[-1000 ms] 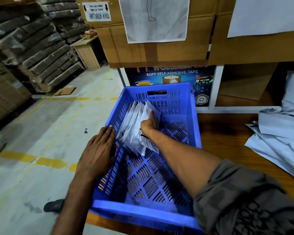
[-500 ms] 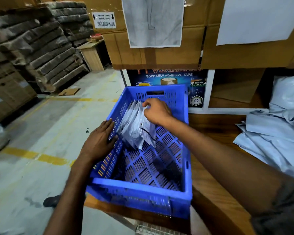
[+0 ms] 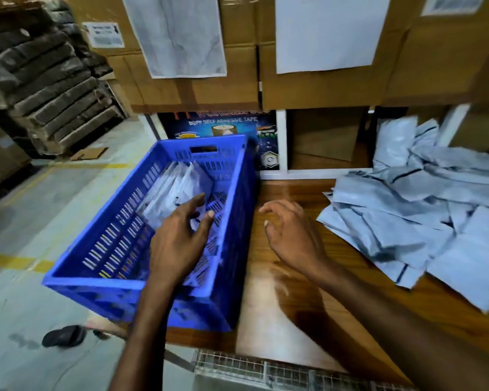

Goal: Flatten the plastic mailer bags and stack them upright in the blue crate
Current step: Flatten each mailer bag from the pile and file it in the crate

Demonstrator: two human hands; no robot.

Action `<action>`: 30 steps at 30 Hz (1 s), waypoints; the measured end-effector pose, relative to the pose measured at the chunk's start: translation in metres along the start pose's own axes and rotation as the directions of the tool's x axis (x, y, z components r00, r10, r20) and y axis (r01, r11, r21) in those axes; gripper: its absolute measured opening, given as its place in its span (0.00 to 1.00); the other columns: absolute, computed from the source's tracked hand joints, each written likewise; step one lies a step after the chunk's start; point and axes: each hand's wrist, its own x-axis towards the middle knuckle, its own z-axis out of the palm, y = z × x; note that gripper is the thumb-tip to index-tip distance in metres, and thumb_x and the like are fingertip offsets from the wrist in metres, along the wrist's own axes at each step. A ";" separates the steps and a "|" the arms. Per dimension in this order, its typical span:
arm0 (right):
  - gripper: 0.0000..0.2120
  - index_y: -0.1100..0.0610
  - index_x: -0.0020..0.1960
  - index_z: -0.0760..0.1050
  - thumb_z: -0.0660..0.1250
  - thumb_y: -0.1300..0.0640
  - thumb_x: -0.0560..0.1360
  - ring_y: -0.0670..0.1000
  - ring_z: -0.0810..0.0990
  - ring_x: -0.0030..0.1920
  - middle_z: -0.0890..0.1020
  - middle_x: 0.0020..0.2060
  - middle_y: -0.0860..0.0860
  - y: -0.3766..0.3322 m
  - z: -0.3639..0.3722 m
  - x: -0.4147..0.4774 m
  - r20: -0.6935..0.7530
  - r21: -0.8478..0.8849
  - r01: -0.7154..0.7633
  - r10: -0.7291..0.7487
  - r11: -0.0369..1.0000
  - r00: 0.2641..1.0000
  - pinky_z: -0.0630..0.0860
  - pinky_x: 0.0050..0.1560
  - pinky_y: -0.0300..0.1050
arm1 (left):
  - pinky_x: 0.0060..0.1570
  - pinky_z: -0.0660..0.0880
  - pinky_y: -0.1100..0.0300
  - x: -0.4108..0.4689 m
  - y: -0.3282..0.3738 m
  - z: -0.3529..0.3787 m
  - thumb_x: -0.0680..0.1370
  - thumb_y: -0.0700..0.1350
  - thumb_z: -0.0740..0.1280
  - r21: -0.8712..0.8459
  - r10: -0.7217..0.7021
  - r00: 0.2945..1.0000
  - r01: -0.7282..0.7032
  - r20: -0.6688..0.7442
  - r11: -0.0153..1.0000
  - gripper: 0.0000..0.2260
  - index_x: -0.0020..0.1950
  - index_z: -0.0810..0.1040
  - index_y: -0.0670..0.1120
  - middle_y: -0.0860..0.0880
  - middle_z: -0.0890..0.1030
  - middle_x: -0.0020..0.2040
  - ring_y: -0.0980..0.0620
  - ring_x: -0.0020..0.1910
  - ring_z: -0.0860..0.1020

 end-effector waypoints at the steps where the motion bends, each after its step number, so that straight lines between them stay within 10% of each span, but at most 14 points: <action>1: 0.12 0.47 0.57 0.79 0.68 0.58 0.75 0.46 0.75 0.59 0.79 0.57 0.44 0.013 -0.011 -0.008 0.016 -0.007 -0.017 0.018 1.000 1.000 0.73 0.58 0.43 | 0.55 0.80 0.49 -0.005 0.015 0.011 0.80 0.63 0.64 -0.004 0.007 1.000 -0.007 -0.022 1.000 0.21 0.71 0.76 0.58 0.57 0.84 0.61 0.54 0.59 0.82; 7: 0.12 0.47 0.57 0.79 0.69 0.59 0.75 0.49 0.77 0.60 0.81 0.58 0.45 0.101 -0.082 -0.043 0.034 -0.042 -0.113 0.114 0.993 0.993 0.74 0.60 0.46 | 0.50 0.79 0.52 -0.037 0.100 0.075 0.83 0.55 0.65 0.040 0.071 0.987 -0.066 -0.146 0.997 0.14 0.67 0.78 0.54 0.55 0.84 0.59 0.52 0.58 0.82; 13: 0.12 0.49 0.57 0.80 0.69 0.59 0.75 0.50 0.76 0.62 0.81 0.58 0.46 0.177 -0.150 -0.050 -0.039 -0.099 -0.167 0.164 0.981 0.986 0.72 0.62 0.46 | 0.43 0.74 0.58 -0.072 0.141 0.182 0.83 0.53 0.65 -0.004 0.079 0.997 -0.079 0.016 0.997 0.13 0.67 0.77 0.56 0.58 0.83 0.57 0.53 0.52 0.83; 22: 0.12 0.55 0.56 0.81 0.67 0.57 0.73 0.58 0.78 0.59 0.82 0.56 0.52 0.242 -0.227 -0.065 -0.207 -0.393 -0.153 0.074 0.907 0.975 0.74 0.58 0.55 | 0.59 0.72 0.50 -0.155 0.157 0.300 0.83 0.50 0.63 0.148 0.193 0.958 -0.227 0.211 0.963 0.16 0.70 0.76 0.50 0.50 0.77 0.68 0.47 0.66 0.75; 30: 0.40 0.56 0.80 0.58 0.63 0.36 0.77 0.66 0.49 0.80 0.53 0.80 0.64 0.326 -0.284 -0.090 -0.410 -0.493 -0.746 0.636 0.448 0.654 0.46 0.75 0.68 | 0.61 0.72 0.48 -0.151 0.159 0.302 0.82 0.54 0.61 0.211 0.182 0.953 -0.235 0.242 0.949 0.19 0.70 0.77 0.48 0.49 0.77 0.69 0.46 0.67 0.73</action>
